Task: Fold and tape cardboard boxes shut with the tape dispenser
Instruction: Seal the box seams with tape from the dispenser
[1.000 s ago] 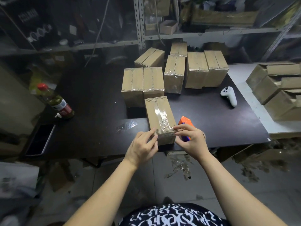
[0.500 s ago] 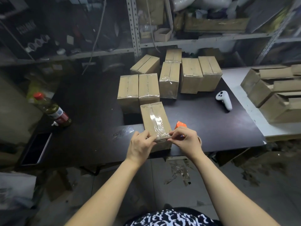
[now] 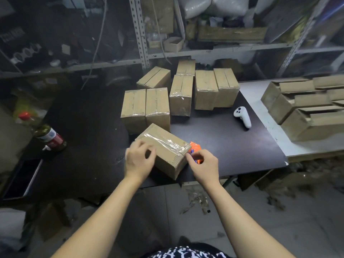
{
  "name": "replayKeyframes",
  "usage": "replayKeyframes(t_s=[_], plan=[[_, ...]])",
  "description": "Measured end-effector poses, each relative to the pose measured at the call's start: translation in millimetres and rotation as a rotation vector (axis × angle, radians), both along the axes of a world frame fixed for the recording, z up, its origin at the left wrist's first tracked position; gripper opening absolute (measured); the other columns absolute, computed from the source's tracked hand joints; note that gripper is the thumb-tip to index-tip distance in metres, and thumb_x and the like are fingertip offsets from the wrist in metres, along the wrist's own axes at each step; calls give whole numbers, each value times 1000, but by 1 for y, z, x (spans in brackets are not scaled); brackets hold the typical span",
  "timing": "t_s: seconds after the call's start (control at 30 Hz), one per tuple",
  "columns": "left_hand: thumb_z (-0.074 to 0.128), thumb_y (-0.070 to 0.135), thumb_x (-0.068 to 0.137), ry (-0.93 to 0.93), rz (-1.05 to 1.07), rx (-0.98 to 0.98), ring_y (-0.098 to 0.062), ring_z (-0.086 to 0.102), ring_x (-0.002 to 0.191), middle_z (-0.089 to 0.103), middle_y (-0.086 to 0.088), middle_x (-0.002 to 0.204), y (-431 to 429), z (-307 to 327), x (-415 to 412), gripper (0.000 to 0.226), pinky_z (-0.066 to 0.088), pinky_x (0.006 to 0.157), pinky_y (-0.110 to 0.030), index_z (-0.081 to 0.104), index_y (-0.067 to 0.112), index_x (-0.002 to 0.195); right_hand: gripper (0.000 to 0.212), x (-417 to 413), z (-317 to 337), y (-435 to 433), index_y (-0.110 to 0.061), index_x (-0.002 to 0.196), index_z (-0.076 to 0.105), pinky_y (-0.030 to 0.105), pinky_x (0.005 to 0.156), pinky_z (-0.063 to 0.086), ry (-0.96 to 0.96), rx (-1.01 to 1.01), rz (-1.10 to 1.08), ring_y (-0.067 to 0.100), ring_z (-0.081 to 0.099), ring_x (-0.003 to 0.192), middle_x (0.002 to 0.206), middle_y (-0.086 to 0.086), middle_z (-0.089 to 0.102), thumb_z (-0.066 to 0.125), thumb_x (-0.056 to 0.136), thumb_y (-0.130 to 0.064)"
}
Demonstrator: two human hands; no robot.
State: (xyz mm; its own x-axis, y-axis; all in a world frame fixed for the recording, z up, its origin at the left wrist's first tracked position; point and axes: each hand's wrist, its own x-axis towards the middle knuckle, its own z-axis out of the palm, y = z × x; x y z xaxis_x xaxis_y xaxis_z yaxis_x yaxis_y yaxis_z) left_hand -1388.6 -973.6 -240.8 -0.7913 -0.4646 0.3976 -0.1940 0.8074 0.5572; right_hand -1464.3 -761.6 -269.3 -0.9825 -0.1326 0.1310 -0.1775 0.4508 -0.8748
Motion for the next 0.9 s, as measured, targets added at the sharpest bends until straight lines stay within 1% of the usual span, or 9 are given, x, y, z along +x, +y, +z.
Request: replayKeyframes(t_s=[0.1, 0.17, 0.27, 0.47, 0.5, 0.6, 0.7, 0.8, 0.9], plan=[[65, 33, 96, -282, 116, 117, -29, 49, 126, 50, -7, 137, -24, 7, -15, 43, 37, 107, -49, 60, 22, 138, 32, 13, 6, -8, -17, 64, 67, 14, 61, 40, -62, -6, 38, 2, 58, 62, 61, -11, 65, 81, 85, -36], [63, 36, 97, -334, 50, 288, -27, 46, 136, 45, -5, 150, -38, 7, -21, 55, 35, 115, -52, 47, 28, 149, 23, 25, 9, -14, -19, 74, 74, 14, 65, 47, -106, -12, 127, 0, 64, 72, 72, -13, 72, 83, 83, -39], [73, 32, 91, -292, -2, 468, -24, 56, 124, 55, -4, 138, -45, 7, -19, 64, 46, 108, -44, 46, 30, 149, 25, 33, 10, -20, -20, 88, 73, 14, 69, 54, -100, -20, 121, -1, 67, 82, 84, -14, 72, 87, 78, -38], [76, 48, 84, -235, 209, 519, -22, 61, 99, 66, -2, 83, -56, 3, 8, 62, 48, 77, -35, 53, 29, 138, 44, 22, 6, -28, -18, 115, 66, 12, 80, 53, -78, -15, 54, 0, 62, 95, 107, -10, 66, 90, 78, -24], [77, 48, 84, -236, 199, 547, -23, 61, 99, 66, -2, 83, -59, -1, 14, 64, 50, 78, -36, 52, 30, 140, 43, 20, 6, -31, -17, 116, 66, 14, 83, 54, -73, -10, 56, -1, 62, 95, 107, -10, 66, 89, 80, -23], [79, 43, 85, -269, 140, 582, -20, 56, 107, 53, 0, 113, -65, -2, 26, 68, 52, 93, -39, 48, 35, 145, 38, 13, 9, -45, -15, 115, 66, 22, 88, 55, -44, -4, 39, 1, 61, 93, 105, -11, 64, 86, 83, -20], [81, 32, 84, -257, 56, 579, -14, 55, 114, 51, 8, 123, -70, -1, 29, 54, 49, 102, -35, 61, 30, 134, 39, 2, 9, -60, -15, 117, 66, 25, 87, 52, -49, 33, -11, 9, 61, 97, 107, -8, 65, 85, 84, -27], [85, 30, 78, -272, 53, 613, -12, 62, 109, 64, 10, 116, -70, 1, 32, 42, 52, 91, -29, 67, 32, 116, 32, -8, 1, -60, -11, 110, 66, 28, 79, 45, -58, 212, -114, 17, 61, 92, 106, 4, 68, 79, 87, -31], [86, 34, 75, -283, 78, 624, -10, 64, 98, 65, 11, 106, -55, 6, 31, 37, 53, 79, -28, 65, 34, 105, 28, -6, -5, -45, -4, 107, 65, 39, 82, 47, -99, 562, -197, 32, 59, 99, 109, 14, 62, 68, 91, -27]])
